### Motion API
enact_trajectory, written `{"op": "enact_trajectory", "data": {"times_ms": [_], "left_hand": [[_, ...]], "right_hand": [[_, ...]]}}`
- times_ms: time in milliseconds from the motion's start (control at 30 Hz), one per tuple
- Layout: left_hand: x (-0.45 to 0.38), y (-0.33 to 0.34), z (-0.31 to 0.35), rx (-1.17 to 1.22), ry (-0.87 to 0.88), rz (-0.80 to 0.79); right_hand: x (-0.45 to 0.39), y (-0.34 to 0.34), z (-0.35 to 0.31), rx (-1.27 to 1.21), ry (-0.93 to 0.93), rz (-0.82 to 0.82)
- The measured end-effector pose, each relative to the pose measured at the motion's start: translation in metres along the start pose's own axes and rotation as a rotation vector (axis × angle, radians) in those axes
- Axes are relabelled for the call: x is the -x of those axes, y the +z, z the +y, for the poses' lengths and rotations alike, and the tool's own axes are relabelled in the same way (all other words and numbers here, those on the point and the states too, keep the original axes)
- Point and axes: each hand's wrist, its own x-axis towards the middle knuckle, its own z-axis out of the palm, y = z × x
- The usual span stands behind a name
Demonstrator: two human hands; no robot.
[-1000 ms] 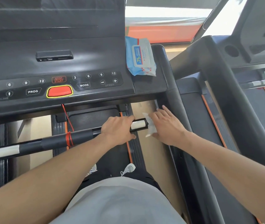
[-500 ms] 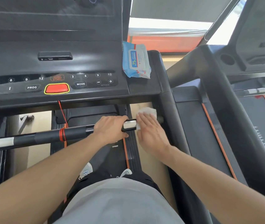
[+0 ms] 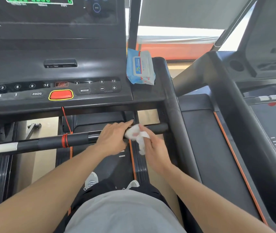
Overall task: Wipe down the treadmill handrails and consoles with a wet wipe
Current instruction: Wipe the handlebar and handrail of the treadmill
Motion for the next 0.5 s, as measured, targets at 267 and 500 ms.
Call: {"op": "enact_trajectory", "data": {"times_ms": [267, 500], "left_hand": [[0.046, -0.010, 0.037, 0.901, -0.083, -0.036], [0.045, -0.006, 0.061, 1.077, -0.259, 0.069]], "right_hand": [[0.011, -0.027, -0.008, -0.339, 0.131, 0.194], [0.002, -0.039, -0.012, -0.466, 0.314, 0.161]]}}
